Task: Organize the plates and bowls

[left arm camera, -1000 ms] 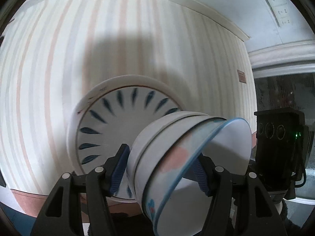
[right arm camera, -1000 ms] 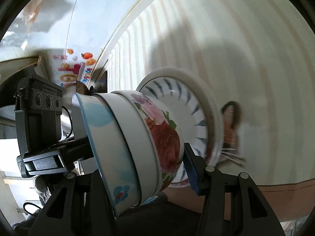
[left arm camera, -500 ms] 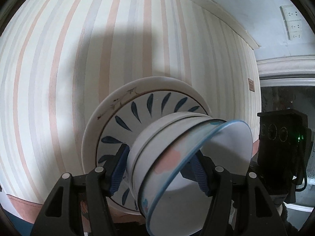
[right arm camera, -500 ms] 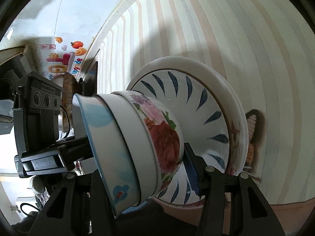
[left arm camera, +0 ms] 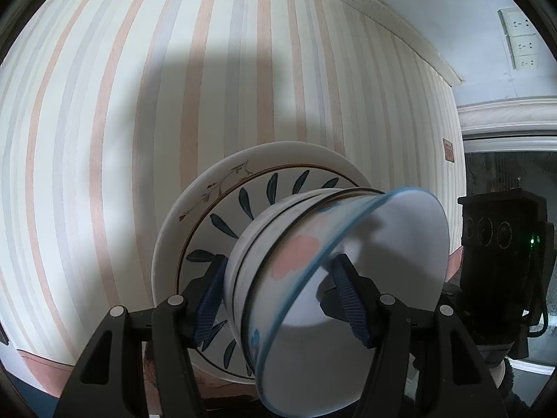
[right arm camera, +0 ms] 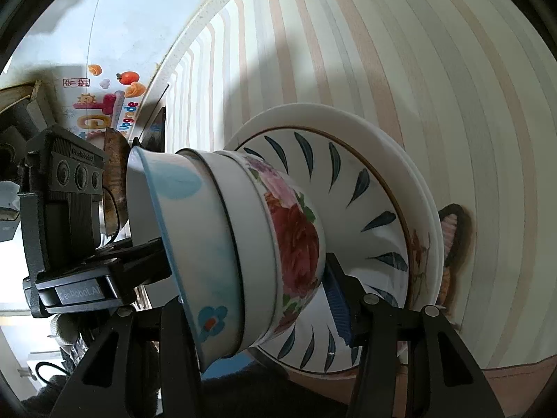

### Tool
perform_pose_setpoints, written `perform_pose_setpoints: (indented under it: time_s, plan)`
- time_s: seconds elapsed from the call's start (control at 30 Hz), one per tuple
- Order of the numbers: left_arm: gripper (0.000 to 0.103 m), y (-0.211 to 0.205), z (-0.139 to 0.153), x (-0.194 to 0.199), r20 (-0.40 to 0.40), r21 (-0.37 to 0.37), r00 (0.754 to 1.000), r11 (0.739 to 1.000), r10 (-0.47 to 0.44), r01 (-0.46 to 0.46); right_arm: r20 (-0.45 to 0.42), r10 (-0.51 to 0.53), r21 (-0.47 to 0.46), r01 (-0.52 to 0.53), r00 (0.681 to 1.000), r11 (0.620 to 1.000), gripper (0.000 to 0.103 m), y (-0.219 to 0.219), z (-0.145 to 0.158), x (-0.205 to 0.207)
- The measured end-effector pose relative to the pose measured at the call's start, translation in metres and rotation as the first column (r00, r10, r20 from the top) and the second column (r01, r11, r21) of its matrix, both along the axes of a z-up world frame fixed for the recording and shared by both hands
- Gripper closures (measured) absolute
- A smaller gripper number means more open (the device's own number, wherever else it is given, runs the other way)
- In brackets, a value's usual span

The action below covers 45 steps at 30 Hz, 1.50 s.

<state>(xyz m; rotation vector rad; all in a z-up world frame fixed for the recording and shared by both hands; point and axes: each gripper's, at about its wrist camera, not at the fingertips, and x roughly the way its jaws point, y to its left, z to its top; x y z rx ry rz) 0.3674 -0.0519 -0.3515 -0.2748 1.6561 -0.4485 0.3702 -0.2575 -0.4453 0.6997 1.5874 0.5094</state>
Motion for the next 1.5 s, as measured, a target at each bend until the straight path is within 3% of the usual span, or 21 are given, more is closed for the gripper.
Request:
perform_pose_setpoints:
  time_s: [0.3, 0.57, 0.63, 0.7, 0.73, 0.77, 0.93, 1.1, 1.4, 1.5]
  plan:
    - [0.044, 0.005, 0.017, -0.007, 0.059, 0.089, 0.998, 0.996, 0.002, -0.008, -0.022, -0.034, -0.018, 0.033, 0.999, 0.999, 0.048, -0.006, -0.002, -0.002]
    - [0.043, 0.016, 0.049, -0.022, 0.186, 0.194, 0.983, 0.981, -0.008, -0.028, 0.048, -0.040, -0.087, 0.044, 0.998, 0.995, 0.048, -0.016, 0.032, -0.009]
    - [0.041, 0.018, 0.062, -0.026, 0.238, 0.224, 0.971, 0.974, -0.016, -0.039, 0.080, -0.036, -0.127, 0.046, 0.996, 0.991, 0.045, -0.019, 0.047, -0.011]
    - [0.028, 0.019, 0.073, -0.031, 0.285, 0.259, 0.958, 0.965, -0.027, -0.050, 0.123, -0.026, -0.182, 0.049, 0.992, 0.982, 0.032, -0.020, 0.065, -0.016]
    - [0.014, 0.020, 0.081, -0.035, 0.310, 0.271, 0.950, 0.961, -0.029, -0.059, 0.156, -0.021, -0.215, 0.055, 0.987, 0.975, 0.020, -0.021, 0.077, -0.019]
    - [0.010, 0.021, 0.086, -0.037, 0.328, 0.270, 0.944, 0.961, -0.028, -0.066, 0.187, -0.013, -0.253, 0.061, 0.982, 0.966, 0.015, -0.020, 0.088, -0.023]
    - [0.010, 0.025, 0.115, -0.054, 0.431, 0.284, 0.902, 0.953, -0.027, -0.107, 0.318, 0.019, -0.428, 0.125, 0.948, 0.895, 0.010, -0.014, 0.140, -0.049]
    - [0.010, 0.032, 0.139, -0.070, 0.473, 0.277, 0.881, 0.954, -0.034, -0.112, 0.412, 0.021, -0.499, 0.206, 0.911, 0.842, 0.008, -0.007, 0.182, -0.075]
    - [0.010, 0.035, 0.182, -0.118, 0.558, 0.282, 0.829, 0.947, -0.031, -0.154, 0.493, 0.000, -0.498, 0.282, 0.870, 0.820, 0.006, -0.002, 0.236, -0.117]
    - [0.010, 0.036, 0.201, -0.142, 0.601, 0.286, 0.799, 0.941, -0.027, -0.183, 0.529, 0.016, -0.495, 0.293, 0.849, 0.818, 0.006, 0.002, 0.256, -0.137]
